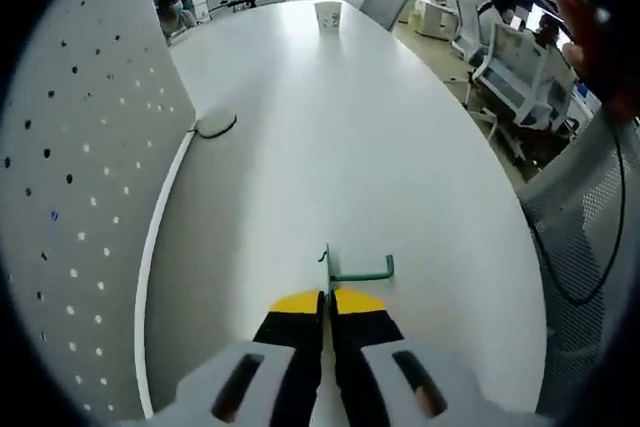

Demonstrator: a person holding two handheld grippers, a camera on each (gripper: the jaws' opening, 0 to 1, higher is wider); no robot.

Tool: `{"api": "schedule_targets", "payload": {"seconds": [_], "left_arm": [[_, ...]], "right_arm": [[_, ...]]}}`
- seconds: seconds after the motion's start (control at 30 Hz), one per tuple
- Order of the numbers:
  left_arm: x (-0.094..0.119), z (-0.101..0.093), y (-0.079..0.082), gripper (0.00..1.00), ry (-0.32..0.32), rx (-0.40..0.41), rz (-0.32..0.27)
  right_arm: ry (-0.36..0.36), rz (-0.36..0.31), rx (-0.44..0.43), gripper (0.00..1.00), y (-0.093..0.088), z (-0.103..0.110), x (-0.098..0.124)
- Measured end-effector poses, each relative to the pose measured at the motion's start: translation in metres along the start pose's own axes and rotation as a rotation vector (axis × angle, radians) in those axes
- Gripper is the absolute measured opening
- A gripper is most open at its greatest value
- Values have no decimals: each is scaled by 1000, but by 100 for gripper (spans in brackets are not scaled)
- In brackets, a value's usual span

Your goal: Insert the hook assembly into the mounting plate slot until the hook locks in place.

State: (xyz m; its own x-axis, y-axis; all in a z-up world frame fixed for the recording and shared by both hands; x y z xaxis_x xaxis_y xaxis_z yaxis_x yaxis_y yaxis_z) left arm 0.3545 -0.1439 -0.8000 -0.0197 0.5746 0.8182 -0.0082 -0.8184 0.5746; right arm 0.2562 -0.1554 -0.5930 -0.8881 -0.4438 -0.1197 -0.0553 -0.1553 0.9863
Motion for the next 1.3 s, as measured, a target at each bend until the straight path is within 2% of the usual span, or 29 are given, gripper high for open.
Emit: {"api": "schedule_targets", "payload": {"seconds": [0.07,0.37,0.73,1.3], "left_arm": [[1,2,-1,1,9,23,-6],[13,10,8,1,44,31,-73],[38,17,20,1,106,68,-177],[74,20,34,1,175,87,-294]], "right_arm": [[-1,0,-3,43,0,-1,0],[0,5,-8,43,-2,-1,-1],[11,19,-3,43,-2,2,-4],[20,-3,5,43,11,7,-13]]}}
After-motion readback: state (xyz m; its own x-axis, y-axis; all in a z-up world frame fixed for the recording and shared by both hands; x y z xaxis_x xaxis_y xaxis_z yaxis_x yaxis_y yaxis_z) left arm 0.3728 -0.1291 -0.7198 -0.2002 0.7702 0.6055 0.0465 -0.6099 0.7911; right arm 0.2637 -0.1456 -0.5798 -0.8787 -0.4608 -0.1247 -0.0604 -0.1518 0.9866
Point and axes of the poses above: the point that each gripper's makers call its tool centre point, and the gripper's own axes: x roughly backward along the fingers, z roughly to its left, y roughly out of its top, the point moved 3 cm from there along x, roughly backward along the fingers, and after that the axes turned 1 degree about -x, right-handed, at the moved point
